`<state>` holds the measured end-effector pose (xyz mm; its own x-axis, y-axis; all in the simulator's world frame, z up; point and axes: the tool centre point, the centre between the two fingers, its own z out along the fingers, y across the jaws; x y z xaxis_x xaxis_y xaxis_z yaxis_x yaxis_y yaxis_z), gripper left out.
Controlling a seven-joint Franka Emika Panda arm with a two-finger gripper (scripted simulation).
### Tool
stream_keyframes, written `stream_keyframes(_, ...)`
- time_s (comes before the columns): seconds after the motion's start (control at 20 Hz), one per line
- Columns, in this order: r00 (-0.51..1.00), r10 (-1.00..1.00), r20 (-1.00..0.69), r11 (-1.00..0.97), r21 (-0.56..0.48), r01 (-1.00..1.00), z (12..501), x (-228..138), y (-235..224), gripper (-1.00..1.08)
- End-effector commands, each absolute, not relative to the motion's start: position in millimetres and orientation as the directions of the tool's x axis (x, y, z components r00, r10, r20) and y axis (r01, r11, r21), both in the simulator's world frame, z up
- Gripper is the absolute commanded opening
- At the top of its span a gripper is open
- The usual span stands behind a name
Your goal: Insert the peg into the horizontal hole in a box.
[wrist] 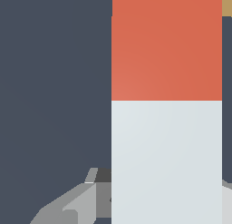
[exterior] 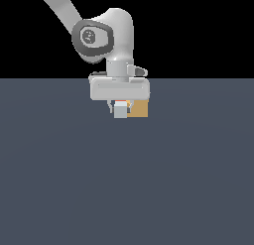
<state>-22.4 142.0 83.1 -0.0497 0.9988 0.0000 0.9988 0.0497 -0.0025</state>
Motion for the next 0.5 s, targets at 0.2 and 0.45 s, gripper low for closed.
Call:
stream_keyframes(0.2,0.015,1.0,0.0,-0.015,0.0,1.0,91,-5,168,-1.0)
stream_keyframes(0.45,0.039,0.999,0.0,-0.039,0.0,0.999,94,2,178,-1.0)
